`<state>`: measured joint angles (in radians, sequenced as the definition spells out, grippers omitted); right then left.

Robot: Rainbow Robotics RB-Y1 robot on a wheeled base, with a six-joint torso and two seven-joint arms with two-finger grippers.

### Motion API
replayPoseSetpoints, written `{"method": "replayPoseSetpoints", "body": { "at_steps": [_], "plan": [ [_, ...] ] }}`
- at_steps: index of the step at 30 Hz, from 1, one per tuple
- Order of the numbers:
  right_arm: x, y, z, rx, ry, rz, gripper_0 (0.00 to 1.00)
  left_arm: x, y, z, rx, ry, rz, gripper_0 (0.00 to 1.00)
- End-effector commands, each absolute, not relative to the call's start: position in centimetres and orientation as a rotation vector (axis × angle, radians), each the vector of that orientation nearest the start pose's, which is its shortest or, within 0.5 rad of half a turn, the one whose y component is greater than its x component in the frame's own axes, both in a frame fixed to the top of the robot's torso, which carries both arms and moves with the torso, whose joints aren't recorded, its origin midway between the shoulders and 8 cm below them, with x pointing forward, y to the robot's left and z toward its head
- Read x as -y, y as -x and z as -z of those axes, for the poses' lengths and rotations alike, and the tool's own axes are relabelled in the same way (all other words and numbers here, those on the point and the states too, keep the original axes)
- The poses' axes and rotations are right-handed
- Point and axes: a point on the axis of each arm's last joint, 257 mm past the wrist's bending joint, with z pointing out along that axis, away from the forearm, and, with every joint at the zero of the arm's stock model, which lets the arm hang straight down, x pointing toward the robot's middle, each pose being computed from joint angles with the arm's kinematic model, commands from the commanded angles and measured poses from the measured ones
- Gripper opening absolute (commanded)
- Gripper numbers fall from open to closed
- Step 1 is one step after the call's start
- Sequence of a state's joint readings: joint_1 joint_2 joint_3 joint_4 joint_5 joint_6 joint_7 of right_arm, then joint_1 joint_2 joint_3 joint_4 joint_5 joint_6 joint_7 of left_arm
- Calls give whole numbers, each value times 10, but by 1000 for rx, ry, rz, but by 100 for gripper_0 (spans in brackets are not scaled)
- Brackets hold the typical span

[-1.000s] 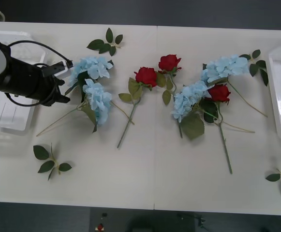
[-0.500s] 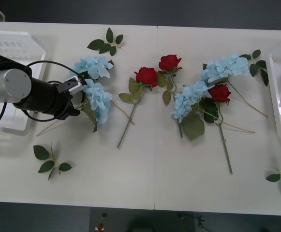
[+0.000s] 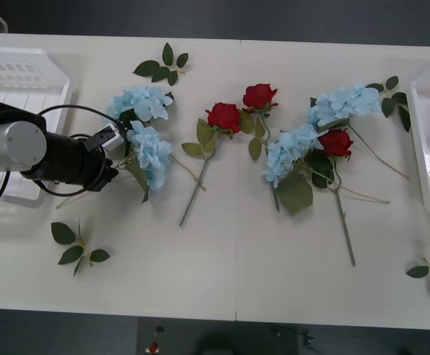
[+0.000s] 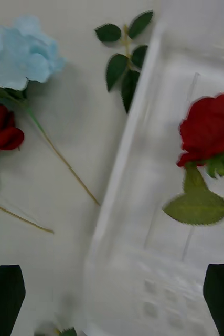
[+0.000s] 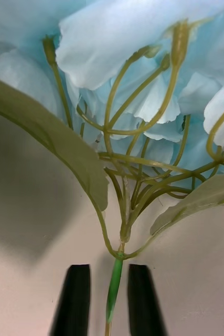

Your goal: Put the red flowers into the right box and the blue flowers into the left box

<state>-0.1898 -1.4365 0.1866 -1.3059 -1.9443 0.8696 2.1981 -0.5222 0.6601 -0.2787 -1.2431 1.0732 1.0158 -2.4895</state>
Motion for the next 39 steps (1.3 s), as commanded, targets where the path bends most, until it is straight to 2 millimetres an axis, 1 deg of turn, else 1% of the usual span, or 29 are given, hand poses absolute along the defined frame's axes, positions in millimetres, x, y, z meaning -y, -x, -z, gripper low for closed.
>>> {"method": "replayPoseSetpoints", "body": {
  "at_steps": [1, 2, 4, 5, 7, 9, 10, 12, 14, 15, 16, 17, 18, 20, 21, 23, 26, 27, 28, 30, 31, 32, 33, 34, 35, 36, 37, 38, 39],
  "plan": [
    [433, -514, 138, -2196, 389, -283, 100, -233, -554, 290, -2141, -1133, 130, 0],
    [416, -524, 142, -2167, 408, -288, 100, -231, -553, 289, -2141, -1127, 141, 0],
    [398, -537, 149, -2141, 421, -286, 100, -225, -552, 287, -2138, -1111, 175, 0],
    [387, -547, 153, -2129, 435, -275, 100, -219, -551, 284, -2132, -1098, 210, 0],
    [373, -562, 160, -2116, 457, -227, 100, -211, -549, 273, -2117, -1049, 296, 0],
    [364, -577, 166, -2107, 483, -159, 100, -199, -544, 254, -2094, -995, 429, 0],
    [360, -581, 168, -2105, 495, -139, 100, -195, -541, 248, -2088, -980, 476, 0],
    [350, -595, 179, -2112, 516, -65, 100, -183, -532, 212, -2041, -931, 648, 0],
    [346, -602, 185, -2124, 517, -35, 100, -182, -529, 192, -2012, -911, 717, 0],
    [342, -607, 192, -2137, 514, -20, 100, -182, -528, 175, -1983, -895, 758, 0],
    [339, -611, 196, -2142, 513, -9, 100, -183, -528, 164, -1962, -884, 783, 0],
    [337, -615, 203, -2155, 510, 12, 100, -189, -530, 149, -1937, -864, 795, 0],
    [336, -620, 207, -2160, 507, 27, 100, -194, -533, 140, -1919, -847, 795, 0],
    [335, -628, 214, -2169, 500, 64, 100, -209, -540, 120, -1884, -812, 767, 0],
    [335, -634, 218, -2178, 490, 83, 100, -223, -547, 108, -1868, -787, 727, 0],
    [333, -641, 224, -2188, 475, 106, 100, -248, -556, 92, -1849, -750, 654, 0],
    [335, -654, 231, -2193, 461, 159, 100, -306, -573, 57, -1807, -652, 497, 0],
    [337, -656, 233, -2197, 458, 170, 100, -318, -576, 51, -1798, -632, 464, 0],
    [339, -659, 237, -2204, 449, 190, 100, -349, -582, 37, -1781, -578, 379, 0],
    [342, -664, 240, -2210, 439, 215, 100, -382, -586, 24, -1768, -522, 287, 0],
    [343, -665, 243, -2216, 436, 229, 100, -398, -585, 22, -1770, -499, 250, 0],
    [345, -668, 245, -2219, 441, 263, 100, -418, -583, 19, -1771, -467, 207, 0],
    [347, -670, 247, -2217, 445, 292, 100, -433, -580, 18, -1775, -444, 176, 0],
    [348, -671, 248, -2218, 439, 302, 100, -440, -579, 19, -1780, -436, 163, 0],
    [348, -671, 251, -2221, 429, 322, 95, -454, -575, 22, -1785, -408, 136, 0],
    [348, -672, 252, -2220, 428, 334, 85, -462, -574, 22, -1786, -396, 121, 0],
    [347, -673, 254, -2217, 423, 360, 45, -476, -570, 26, -1787, -368, 95, 0],
    [346, -673, 254, -2216, 423, 370, 26, -482, -568, 29, -1790, -354, 84, 0],
    [347, -672, 256, -2222, 404, 384, 0, -496, -563, 34, -1794, -325, 59, 0]
  ]
}}
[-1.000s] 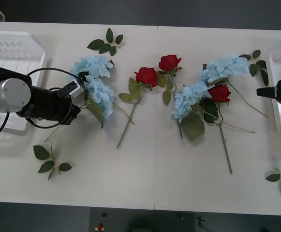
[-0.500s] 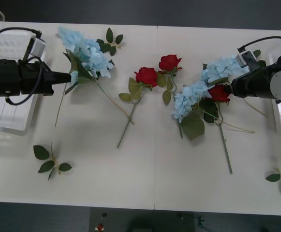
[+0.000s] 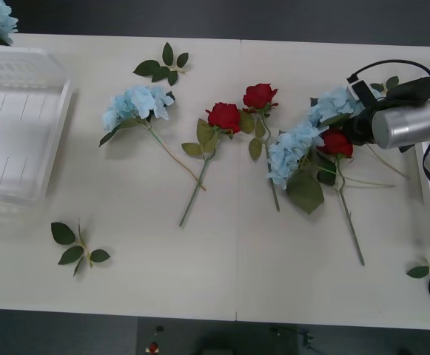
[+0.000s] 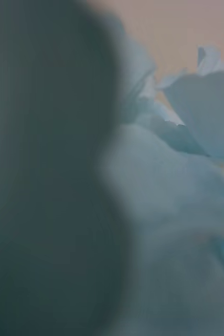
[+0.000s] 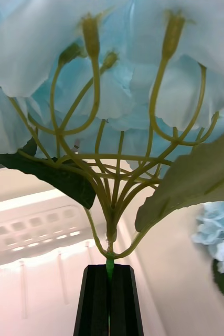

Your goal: Put the red flowers into the right box and the blue flowers into the left box

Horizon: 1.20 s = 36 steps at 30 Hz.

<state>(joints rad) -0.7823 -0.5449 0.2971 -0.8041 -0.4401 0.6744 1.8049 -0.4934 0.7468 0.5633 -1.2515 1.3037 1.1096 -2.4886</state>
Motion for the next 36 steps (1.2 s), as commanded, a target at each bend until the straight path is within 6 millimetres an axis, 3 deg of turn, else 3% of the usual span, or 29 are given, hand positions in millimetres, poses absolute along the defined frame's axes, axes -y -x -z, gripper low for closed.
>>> {"method": "replayPoseSetpoints", "body": {
  "at_steps": [1, 7, 8, 9, 10, 11, 13, 17, 21, 22, 24, 25, 29, 33, 36],
  "plan": [
    [347, -672, 257, -2226, 397, 387, 0, -502, -561, 37, -1795, -312, 50, 0],
    [343, -671, 256, -2239, 365, 363, 0, -536, -545, 60, -1826, -266, -30, 1],
    [340, -671, 257, -2242, 359, 348, 0, -539, -543, 64, -1836, -270, -45, 9],
    [340, -671, 257, -2243, 356, 345, 0, -539, -543, 64, -1837, -271, -48, 29],
    [339, -670, 259, -2247, 347, 330, 0, -539, -543, 64, -1837, -273, -49, 64],
    [336, -670, 259, -2249, 339, 311, 0, -539, -543, 64, -1836, -271, -44, 90],
    [334, -670, 259, -2255, 318, 280, 0, -534, -544, 61, -1824, -275, -27, 100],
    [337, -668, 246, -2289, 263, 198, 0, -510, -542, 63, -1828, -336, 44, 100],
    [334, -661, 220, -2328, 241, 93, 0, -461, -539, 60, -1829, -469, 137, 100],
    [332, -657, 208, -2335, 242, 55, 0, -436, -537, 57, -1823, -533, 183, 100],
    [330, -652, 196, -2344, 241, 9, 0, -408, -536, 56, -1817, -591, 242, 100],
    [326, -646, 184, -2349, 242, -50, 0, -380, -536, 60, -1831, -624, 311, 100],
    [315, -629, 153, -2355, 251, -215, 0, -318, -537, 84, -1932, -601, 497, 100],
    [292, -595, 114, -2313, 292, -537, 0, -258, -539, 109, -2018, -518, 686, 100],
    [267, -558, 87, -2216, 419, -793, 0, -219, -542, 126, -2069, -436, 790, 100]
  ]
}}
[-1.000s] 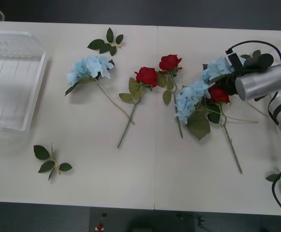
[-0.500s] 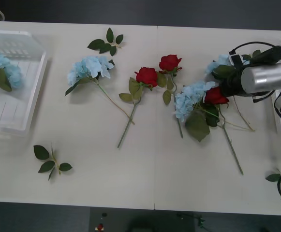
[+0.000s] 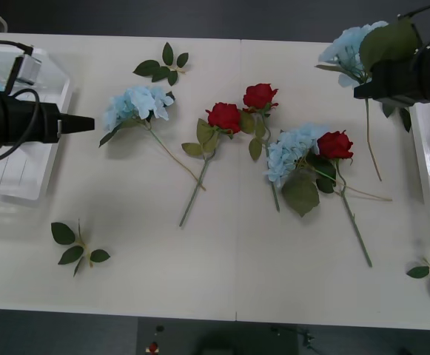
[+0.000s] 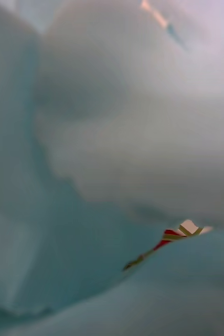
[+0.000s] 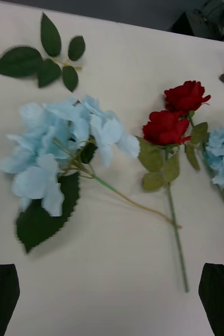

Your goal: Put the red flowers into the right box and the blue flowers into the left box

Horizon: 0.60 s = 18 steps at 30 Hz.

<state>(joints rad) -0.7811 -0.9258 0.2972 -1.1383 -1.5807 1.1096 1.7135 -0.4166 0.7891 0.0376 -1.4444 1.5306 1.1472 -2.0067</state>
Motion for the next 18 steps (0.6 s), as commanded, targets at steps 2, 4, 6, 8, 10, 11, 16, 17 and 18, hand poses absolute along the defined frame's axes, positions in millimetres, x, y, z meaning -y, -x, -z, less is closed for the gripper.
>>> {"method": "replayPoseSetpoints", "body": {
  "at_steps": [2, 4, 6, 8, 10, 11, 16, 17, 18],
  "plan": [
    [253, -536, 72, -2130, 499, -905, 0, -198, -540, 135, -2102, -384, 851, 100],
    [238, -512, 61, -2029, 598, -984, 0, -174, -539, 141, -2142, -309, 925, 100],
    [225, -491, 51, -1914, 712, -989, 0, -153, -539, 142, -2157, -271, 958, 100],
    [213, -474, 45, -1823, 800, -967, 0, -136, -538, 140, -2159, -254, 976, 100],
    [196, -455, 43, -1749, 865, -961, 0, -120, -535, 132, -2139, -326, 952, 100],
    [182, -444, 42, -1705, 893, -960, 0, -111, -533, 124, -2111, -393, 926, 100],
    [126, -410, 32, -1534, 909, -979, 0, -121, -530, 98, -2015, -553, 858, 100],
    [121, -407, 32, -1524, 906, -984, 0, -126, -531, 97, -2004, -582, 841, 100],
    [107, -401, 32, -1496, 904, -992, 0, -139, -531, 95, -1982, -647, 812, 100]
  ]
}}
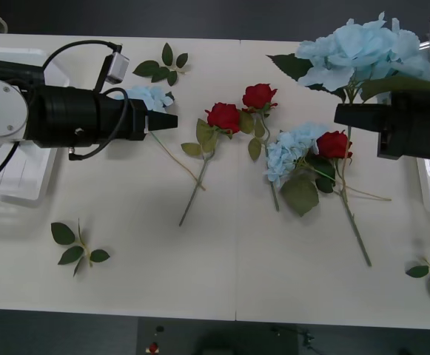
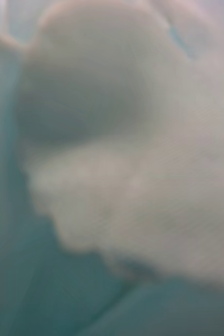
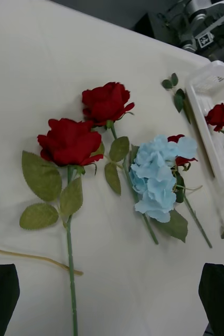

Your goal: Put the red flowers into the right box and the blue flowers into the left box

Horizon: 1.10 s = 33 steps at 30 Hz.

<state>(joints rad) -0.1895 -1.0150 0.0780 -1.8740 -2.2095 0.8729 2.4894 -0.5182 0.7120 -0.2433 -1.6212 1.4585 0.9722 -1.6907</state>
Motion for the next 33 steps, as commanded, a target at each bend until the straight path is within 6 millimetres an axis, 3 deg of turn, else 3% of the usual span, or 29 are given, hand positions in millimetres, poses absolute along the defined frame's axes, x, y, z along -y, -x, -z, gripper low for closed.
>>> {"method": "replayPoseSetpoints", "body": {
  "at_steps": [1, 6, 9, 12, 15, 24, 28, 33],
  "plan": [
    [102, -400, 32, -1488, 904, -999, 0, -146, -531, 94, -1971, -671, 803, 100],
    [68, -396, 35, -1445, 846, -1081, 0, -178, -517, 105, -1820, -900, 830, 100],
    [56, -399, 36, -1438, 817, -1103, 0, -185, -507, 120, -1706, -1022, 835, 100],
    [40, -402, 34, -1451, 774, -1163, 0, -178, -492, 135, -1688, -998, 978, 100],
    [28, -405, 29, -1451, 745, -1194, 0, -160, -473, 144, -1668, -992, 1126, 100],
    [12, -418, 25, -1461, 721, -1212, 0, -67, -420, 146, -1513, -1008, 1495, 100],
    [9, -420, 26, -1467, 718, -1219, 0, -30, -405, 140, -1443, -975, 1626, 100],
    [6, -421, 27, -1474, 719, -1228, 0, -3, -398, 137, -1407, -954, 1684, 100]
  ]
}}
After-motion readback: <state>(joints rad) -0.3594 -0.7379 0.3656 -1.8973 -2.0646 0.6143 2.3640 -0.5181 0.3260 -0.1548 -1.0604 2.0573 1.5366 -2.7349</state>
